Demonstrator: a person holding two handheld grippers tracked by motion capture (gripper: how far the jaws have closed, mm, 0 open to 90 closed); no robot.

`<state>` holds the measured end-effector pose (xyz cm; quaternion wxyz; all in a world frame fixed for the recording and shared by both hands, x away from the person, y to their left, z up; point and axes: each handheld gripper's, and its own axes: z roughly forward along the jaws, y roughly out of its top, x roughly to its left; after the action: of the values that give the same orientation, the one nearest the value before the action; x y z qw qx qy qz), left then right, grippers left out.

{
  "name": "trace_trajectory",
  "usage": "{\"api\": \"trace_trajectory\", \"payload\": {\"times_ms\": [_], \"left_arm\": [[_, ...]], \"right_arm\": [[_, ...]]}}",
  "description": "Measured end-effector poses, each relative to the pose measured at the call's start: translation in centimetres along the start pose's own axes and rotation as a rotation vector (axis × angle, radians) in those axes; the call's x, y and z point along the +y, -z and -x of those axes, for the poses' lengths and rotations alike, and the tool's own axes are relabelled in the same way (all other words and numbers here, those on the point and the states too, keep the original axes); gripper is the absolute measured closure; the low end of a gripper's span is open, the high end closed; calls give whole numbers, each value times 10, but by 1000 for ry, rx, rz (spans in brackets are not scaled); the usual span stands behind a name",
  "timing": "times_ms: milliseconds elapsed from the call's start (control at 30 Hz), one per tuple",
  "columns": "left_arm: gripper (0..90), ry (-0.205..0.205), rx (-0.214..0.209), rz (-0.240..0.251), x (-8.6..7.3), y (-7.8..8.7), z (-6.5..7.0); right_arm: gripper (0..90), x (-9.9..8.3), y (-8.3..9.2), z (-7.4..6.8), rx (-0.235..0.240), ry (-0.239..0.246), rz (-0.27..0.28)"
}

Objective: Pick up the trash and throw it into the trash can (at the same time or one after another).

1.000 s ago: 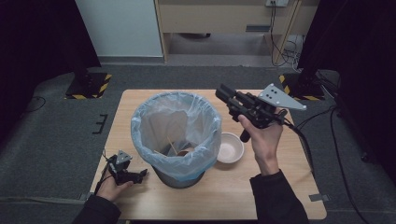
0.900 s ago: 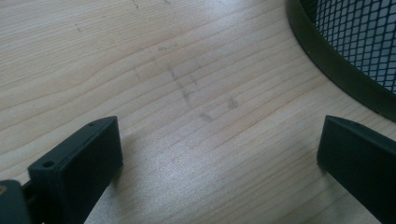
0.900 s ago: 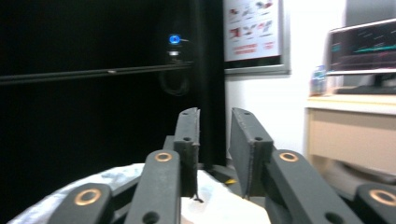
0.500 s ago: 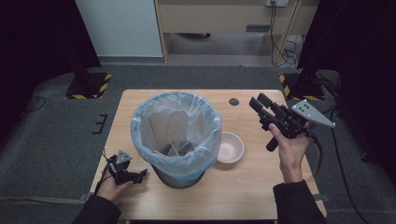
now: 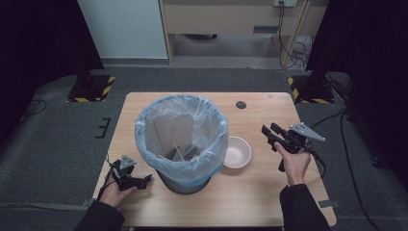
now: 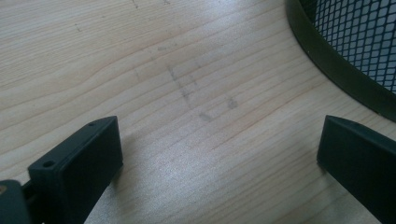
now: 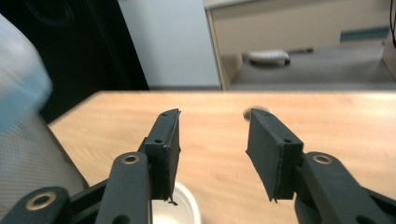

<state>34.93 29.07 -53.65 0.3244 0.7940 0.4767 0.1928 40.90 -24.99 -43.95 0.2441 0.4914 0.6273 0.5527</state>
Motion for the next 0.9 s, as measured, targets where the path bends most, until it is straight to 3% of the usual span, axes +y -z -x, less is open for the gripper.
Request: {"api": "trace_trajectory", "payload": {"times_ms": [233, 267, 300, 333, 667, 800, 900], "left_arm": [[0, 0, 0, 0, 0, 0, 0], [0, 0, 0, 0, 0, 0, 0], [0, 0, 0, 0, 0, 0, 0], [0, 0, 0, 0, 0, 0, 0], [0, 0, 0, 0, 0, 0, 0], [0, 0, 0, 0, 0, 0, 0], [0, 0, 0, 0, 0, 0, 0]], "right_arm": [[510, -27, -16, 2, -5, -2, -93], [508, -38, -22, 0, -11, 15, -138], [508, -38, -22, 0, -11, 15, -138], [509, -46, -28, -3, -6, 25, -187], [499, -67, -45, -11, 28, 72, -337], [547, -74, -51, -11, 50, 50, -393], [588, -75, -52, -13, 64, 35, -405]]}}
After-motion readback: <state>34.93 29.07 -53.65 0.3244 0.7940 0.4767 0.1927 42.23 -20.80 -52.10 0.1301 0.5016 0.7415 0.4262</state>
